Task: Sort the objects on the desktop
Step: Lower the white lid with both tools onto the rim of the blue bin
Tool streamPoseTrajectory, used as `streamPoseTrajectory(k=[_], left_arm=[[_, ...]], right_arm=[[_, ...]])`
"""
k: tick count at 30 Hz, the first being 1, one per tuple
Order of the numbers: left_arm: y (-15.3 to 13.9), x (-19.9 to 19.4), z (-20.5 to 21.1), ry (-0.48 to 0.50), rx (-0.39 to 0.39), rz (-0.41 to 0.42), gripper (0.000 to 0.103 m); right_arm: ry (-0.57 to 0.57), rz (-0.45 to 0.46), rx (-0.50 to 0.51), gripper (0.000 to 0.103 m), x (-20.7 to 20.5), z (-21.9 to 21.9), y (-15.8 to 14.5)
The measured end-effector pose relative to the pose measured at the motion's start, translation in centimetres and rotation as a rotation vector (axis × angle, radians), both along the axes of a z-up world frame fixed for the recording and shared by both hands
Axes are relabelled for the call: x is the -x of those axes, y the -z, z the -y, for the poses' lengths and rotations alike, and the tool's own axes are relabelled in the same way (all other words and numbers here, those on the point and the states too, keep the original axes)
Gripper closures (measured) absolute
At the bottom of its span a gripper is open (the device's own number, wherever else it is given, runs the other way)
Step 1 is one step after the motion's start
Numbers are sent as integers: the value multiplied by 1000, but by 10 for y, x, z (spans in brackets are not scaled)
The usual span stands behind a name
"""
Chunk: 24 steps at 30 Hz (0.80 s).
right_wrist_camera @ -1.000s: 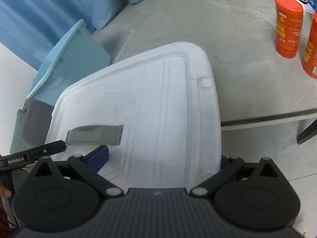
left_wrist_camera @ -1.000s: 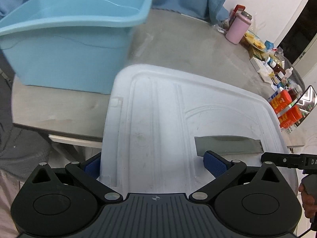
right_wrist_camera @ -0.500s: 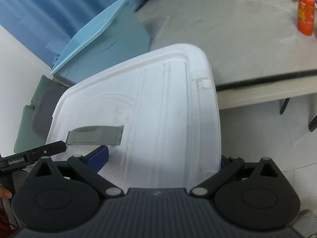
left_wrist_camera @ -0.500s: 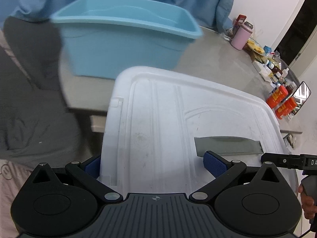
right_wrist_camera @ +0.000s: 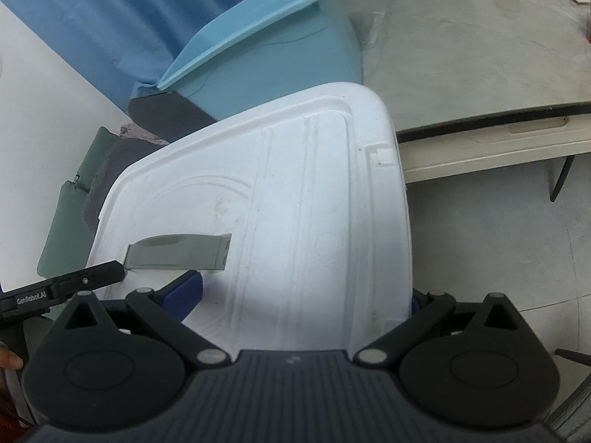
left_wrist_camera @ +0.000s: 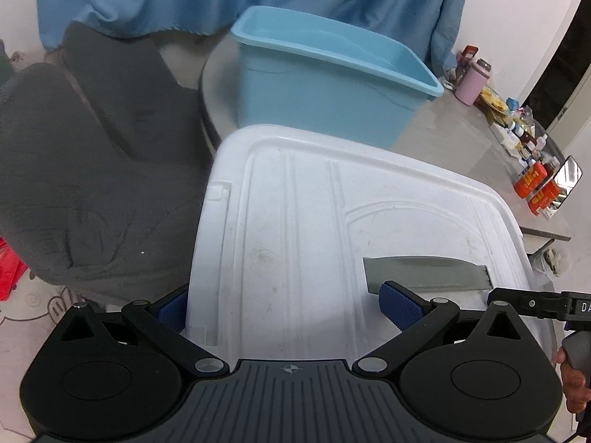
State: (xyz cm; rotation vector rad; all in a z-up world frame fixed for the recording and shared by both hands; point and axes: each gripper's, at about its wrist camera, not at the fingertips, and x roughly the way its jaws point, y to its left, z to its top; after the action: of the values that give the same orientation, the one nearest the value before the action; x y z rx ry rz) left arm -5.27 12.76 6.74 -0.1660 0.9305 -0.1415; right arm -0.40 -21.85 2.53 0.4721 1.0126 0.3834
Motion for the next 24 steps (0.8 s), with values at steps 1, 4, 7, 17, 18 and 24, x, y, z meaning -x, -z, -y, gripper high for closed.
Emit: streamPoseTrajectory(k=[1, 4, 7, 17, 18, 24], left_arm=[[-2, 1, -5, 1, 4, 3, 0], [-8, -2, -16, 0, 21, 6, 0], [-14, -11, -15, -1, 31, 12, 0], [-34, -64, -15, 25, 31, 28, 0], [-36, -70, -15, 25, 33, 31, 0], [-46, -104, -12, 17, 44, 49, 0]], right_arm=[[-1, 3, 5, 1, -1, -4, -4], [2, 9, 20, 1, -3, -13, -14], [9, 14, 32, 1, -7, -20, -25], [21, 43, 31, 1, -40, -29, -44], [24, 48, 33, 1, -46, -30, -46], [23, 82, 46, 1, -76, -31, -56]])
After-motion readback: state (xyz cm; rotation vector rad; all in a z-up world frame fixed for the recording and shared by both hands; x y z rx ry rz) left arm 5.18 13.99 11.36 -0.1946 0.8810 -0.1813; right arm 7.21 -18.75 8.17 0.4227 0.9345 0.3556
